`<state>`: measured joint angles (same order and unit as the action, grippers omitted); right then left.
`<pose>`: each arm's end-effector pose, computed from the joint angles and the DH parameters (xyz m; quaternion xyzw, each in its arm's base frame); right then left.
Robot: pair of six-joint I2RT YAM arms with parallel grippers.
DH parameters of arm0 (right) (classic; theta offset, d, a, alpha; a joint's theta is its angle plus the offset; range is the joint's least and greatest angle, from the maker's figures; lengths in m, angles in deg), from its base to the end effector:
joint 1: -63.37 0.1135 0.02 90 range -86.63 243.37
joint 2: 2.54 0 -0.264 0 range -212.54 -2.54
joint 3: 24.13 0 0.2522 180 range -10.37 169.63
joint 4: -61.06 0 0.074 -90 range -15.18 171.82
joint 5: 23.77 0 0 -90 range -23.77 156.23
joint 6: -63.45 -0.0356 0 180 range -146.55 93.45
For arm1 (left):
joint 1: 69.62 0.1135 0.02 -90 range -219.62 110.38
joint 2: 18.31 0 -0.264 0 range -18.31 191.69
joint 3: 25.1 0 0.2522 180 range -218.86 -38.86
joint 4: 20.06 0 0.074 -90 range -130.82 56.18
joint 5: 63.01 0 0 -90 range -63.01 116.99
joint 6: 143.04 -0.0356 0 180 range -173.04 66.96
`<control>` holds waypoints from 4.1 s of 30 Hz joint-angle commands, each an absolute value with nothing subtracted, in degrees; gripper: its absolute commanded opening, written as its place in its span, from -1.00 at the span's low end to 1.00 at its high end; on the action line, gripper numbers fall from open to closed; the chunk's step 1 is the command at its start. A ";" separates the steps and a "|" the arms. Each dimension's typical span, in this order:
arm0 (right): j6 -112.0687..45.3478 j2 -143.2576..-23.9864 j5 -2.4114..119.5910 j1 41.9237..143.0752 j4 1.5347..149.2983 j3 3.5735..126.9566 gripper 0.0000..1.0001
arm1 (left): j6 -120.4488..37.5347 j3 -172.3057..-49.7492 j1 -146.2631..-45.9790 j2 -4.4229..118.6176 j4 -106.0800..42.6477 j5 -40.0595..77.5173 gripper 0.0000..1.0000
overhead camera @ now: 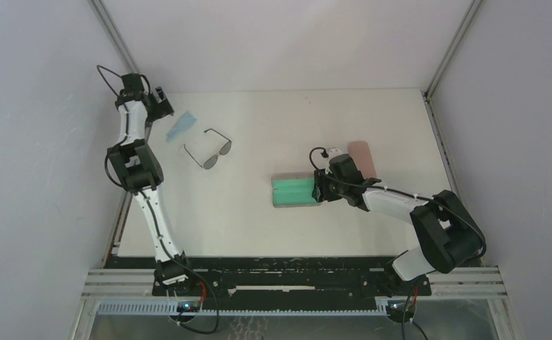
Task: Organize the sunglasses
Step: Pick up the glasses cleaning cloth from the center of the board, then place the glasses cleaning cloth at the center of the board.
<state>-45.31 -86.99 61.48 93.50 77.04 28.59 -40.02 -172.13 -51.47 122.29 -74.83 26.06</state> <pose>0.2430 0.1444 0.1626 -0.1072 0.9258 0.1843 0.3121 0.5204 0.1700 0.2274 -0.2483 0.9010 0.0083 0.3556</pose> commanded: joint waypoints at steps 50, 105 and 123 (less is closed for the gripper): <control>-43.66 -86.44 60.51 93.08 74.80 30.41 0.00 | -36.42 -176.80 -54.15 123.37 -82.41 22.01 -0.98; -53.38 -41.15 75.12 94.53 90.47 18.46 0.02 | -20.57 -99.82 -134.42 56.11 -51.14 25.25 -1.00; -55.81 -47.10 73.27 95.38 91.98 17.47 0.05 | -19.55 -78.41 -130.04 64.43 -39.70 29.80 -1.00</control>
<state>-54.32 -46.64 73.43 94.75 92.60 17.36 -20.44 -80.79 -131.01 65.35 -44.87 28.18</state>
